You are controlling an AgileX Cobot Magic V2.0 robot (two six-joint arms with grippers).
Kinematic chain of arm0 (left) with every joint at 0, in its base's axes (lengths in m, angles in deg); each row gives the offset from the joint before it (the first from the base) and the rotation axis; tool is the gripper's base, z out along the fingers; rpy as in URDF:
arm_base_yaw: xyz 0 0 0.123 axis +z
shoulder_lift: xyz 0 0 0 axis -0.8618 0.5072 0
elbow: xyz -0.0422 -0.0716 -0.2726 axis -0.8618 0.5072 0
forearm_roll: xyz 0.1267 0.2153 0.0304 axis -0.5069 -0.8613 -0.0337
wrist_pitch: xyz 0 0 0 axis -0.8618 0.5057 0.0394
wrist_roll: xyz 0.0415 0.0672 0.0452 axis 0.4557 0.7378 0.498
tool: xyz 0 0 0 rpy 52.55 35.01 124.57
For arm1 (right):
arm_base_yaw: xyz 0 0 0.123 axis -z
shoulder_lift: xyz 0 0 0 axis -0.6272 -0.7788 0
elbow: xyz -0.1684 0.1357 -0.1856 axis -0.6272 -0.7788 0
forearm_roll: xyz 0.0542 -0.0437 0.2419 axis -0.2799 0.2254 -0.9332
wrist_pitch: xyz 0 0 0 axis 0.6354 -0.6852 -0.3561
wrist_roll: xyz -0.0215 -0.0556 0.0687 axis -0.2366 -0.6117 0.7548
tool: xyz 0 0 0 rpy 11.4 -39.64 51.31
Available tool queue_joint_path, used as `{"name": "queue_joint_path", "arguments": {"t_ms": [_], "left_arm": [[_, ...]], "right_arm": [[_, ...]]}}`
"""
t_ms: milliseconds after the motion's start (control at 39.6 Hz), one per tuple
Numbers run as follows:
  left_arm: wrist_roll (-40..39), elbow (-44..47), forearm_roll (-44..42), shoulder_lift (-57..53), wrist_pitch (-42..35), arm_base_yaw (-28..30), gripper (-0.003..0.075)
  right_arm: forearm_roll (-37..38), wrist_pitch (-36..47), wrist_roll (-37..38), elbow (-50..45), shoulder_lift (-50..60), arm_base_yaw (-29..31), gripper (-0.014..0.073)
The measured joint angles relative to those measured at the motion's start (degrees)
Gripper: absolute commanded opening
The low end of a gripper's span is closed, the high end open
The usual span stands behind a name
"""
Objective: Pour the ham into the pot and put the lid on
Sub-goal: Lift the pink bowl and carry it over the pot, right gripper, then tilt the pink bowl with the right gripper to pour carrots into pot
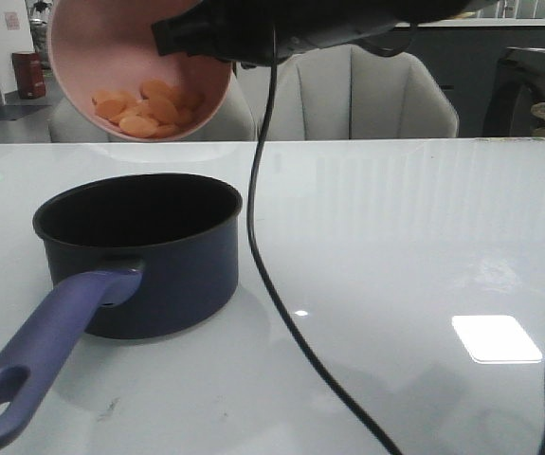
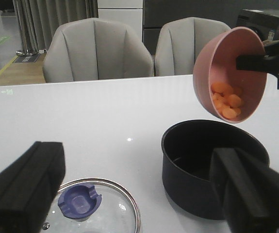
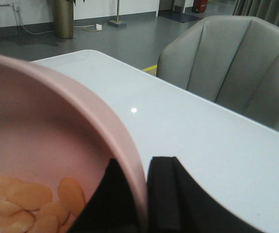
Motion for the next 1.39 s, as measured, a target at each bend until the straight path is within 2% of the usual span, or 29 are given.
{"name": "queue_joint_path", "arguments": {"t_ms": [353,656,1060,1211,1388], "left_arm": [[0.0,0.0,0.0,0.0,0.0,0.0,0.0648],[0.0,0.0,0.0,0.0,0.0,0.0,0.0648],[0.0,0.0,0.0,0.0,0.0,0.0,0.0648],[0.0,0.0,0.0,0.0,0.0,0.0,0.0648],[0.0,0.0,0.0,0.0,0.0,0.0,0.0648]], "right_arm": [[0.0,6.0,-13.8,-0.1,-0.8,-0.7,0.0142],[-9.1,12.9,-27.3,-0.1,-0.8,-3.1,0.0142],[-13.7,21.2,-39.8,-0.1,-5.0,-4.9,0.0142],[-17.3,28.2,-45.9,-0.1,-7.4,-7.1,0.0142],[-20.4,35.0,-48.9,-0.1,-9.8,-8.1,0.0142]]}}
